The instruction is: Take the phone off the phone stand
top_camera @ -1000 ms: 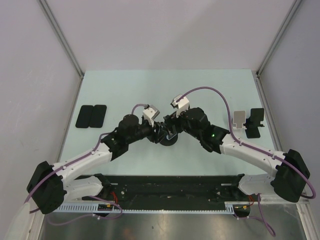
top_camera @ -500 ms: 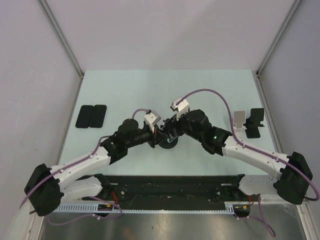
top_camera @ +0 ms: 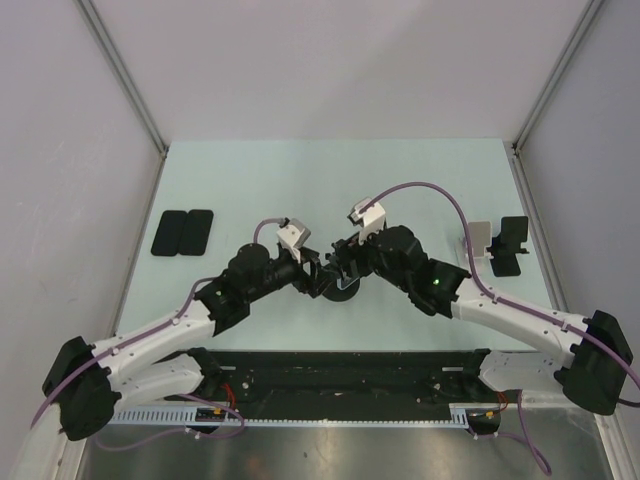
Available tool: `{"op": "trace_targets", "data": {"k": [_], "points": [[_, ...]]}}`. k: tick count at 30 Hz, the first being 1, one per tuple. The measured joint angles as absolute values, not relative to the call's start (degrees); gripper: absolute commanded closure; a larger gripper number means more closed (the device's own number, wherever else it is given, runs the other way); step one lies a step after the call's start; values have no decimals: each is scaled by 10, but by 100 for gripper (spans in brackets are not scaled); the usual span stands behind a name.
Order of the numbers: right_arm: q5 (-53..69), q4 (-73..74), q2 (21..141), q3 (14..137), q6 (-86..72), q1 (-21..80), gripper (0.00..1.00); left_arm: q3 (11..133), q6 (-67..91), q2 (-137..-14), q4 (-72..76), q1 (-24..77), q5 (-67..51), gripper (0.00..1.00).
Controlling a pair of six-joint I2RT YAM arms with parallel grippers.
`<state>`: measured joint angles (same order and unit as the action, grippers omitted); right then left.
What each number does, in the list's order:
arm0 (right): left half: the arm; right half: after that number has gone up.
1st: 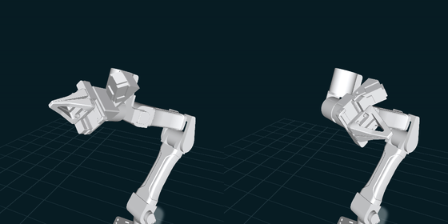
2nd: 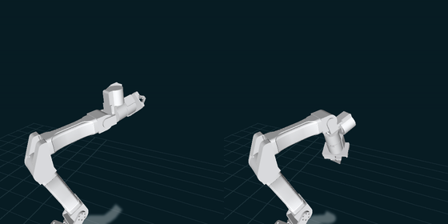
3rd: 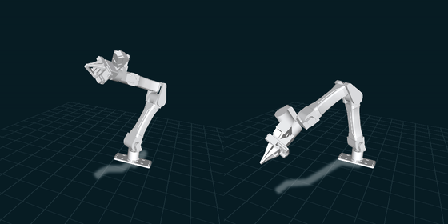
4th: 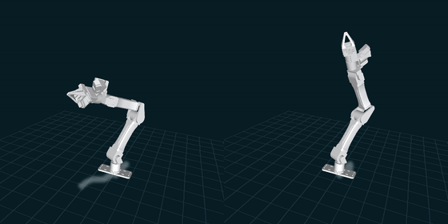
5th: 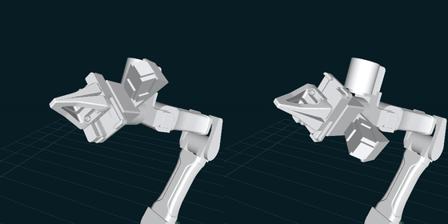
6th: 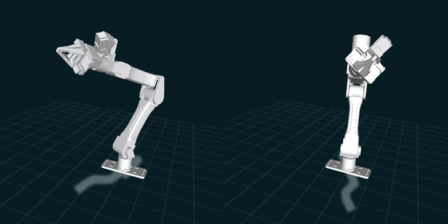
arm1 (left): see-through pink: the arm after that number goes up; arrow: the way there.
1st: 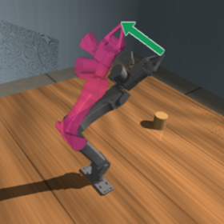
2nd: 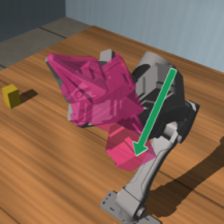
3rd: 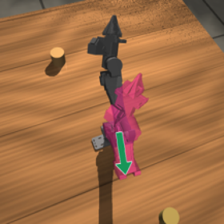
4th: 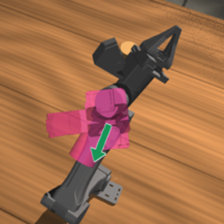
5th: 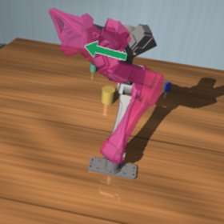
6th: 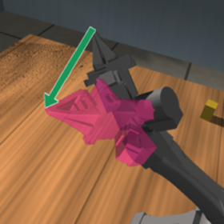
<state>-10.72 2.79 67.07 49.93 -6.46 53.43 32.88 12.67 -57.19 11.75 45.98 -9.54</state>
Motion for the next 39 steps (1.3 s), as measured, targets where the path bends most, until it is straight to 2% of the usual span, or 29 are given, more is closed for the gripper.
{"op": "trace_targets", "data": {"k": [5,17,20,21,23,24,26,27,30,32,39], "points": [[-136,29,671,499,-81,545,100,313,132,-565,137,471,-58,21],[-192,32,669,498,-120,560,100,313,131,-600,171,509,-5,30],[-198,32,669,498,-121,564,100,313,131,-611,177,512,4,39],[-201,32,670,498,-123,564,100,313,131,-612,179,512,6,49],[-204,32,670,498,-125,565,100,313,132,-615,185,515,6,60],[-206,32,670,498,-127,565,100,314,131,-615,187,519,5,69],[-208,31,670,498,-129,566,100,315,131,-616,192,524,-3,77],[-209,31,670,498,-129,566,100,315,128,-616,192,527,-3,85],[-210,31,670,498,-129,566,100,315,125,-616,192,527,-3,97],[-210,32,670,498,-127,566,100,315,125,-615,192,527,-3,100],[-200,39,666,498,-102,568,100,310,120,-609,187,528,-13,100]]}}
